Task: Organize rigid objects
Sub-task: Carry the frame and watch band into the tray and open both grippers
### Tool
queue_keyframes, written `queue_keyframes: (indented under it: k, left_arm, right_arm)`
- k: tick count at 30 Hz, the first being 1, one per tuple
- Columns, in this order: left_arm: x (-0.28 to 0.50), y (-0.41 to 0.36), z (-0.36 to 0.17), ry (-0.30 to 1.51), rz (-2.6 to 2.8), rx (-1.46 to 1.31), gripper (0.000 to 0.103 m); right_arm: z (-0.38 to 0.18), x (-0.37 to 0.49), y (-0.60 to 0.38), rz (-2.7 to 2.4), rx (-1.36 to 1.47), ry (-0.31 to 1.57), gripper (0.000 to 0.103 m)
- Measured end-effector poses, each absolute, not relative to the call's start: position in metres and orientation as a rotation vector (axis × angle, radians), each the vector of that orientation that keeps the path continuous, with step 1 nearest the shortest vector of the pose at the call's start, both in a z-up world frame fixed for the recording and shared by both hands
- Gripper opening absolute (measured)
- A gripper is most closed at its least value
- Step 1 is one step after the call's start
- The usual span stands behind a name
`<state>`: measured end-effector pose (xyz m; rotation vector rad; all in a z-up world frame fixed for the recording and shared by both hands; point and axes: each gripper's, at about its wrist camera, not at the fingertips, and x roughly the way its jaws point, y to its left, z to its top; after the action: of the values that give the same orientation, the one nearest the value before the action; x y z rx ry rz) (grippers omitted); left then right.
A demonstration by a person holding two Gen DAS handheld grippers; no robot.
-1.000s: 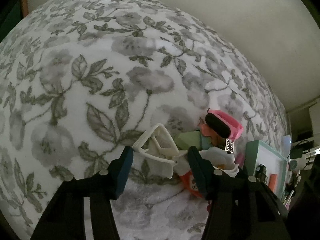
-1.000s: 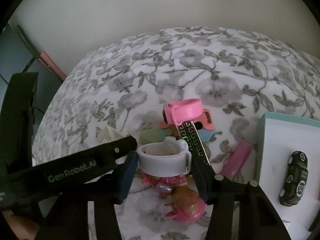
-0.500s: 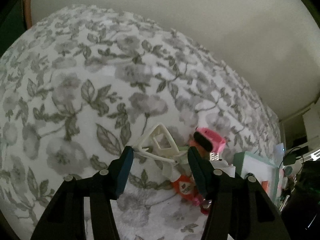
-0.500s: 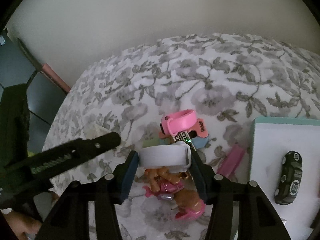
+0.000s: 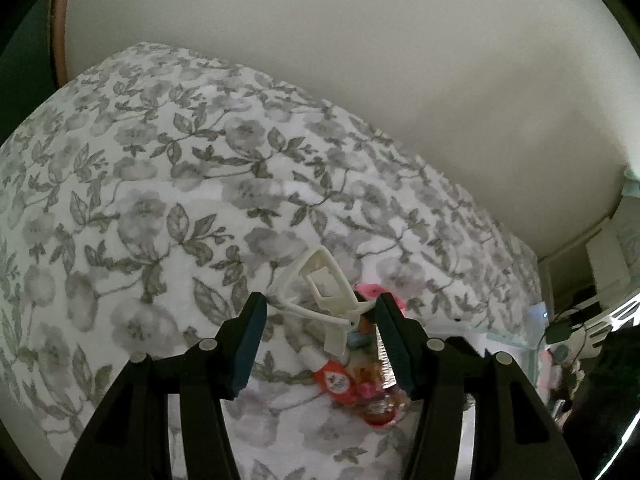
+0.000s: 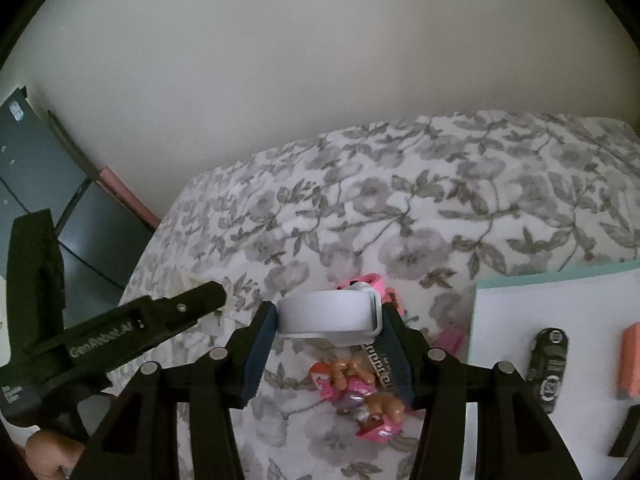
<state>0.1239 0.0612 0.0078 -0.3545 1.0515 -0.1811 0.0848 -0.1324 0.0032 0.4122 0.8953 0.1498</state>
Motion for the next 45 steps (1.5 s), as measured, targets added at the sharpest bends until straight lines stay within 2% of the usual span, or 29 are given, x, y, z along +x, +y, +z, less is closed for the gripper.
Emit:
queue_keyframes:
  k: [14,26,45]
  left_arm:
    - [0.104,0.021,0.038,1.001,-0.24,-0.267,0.058]
    - [0.077,-0.052,0.047,1.008,-0.365,-0.143,0.058]
    - [0.033,-0.169,-0.002,1.143,-0.554,0.063,0.058]
  right_arm:
    - [0.019,0.053,-0.173,-0.005,0.379,0.887,0.056]
    - [0.032,0.02,-0.236,-0.177,0.365,0.934,0.056]
    - [0.015,-0.022,-0.331,-0.409,0.469,0.982,0.056]
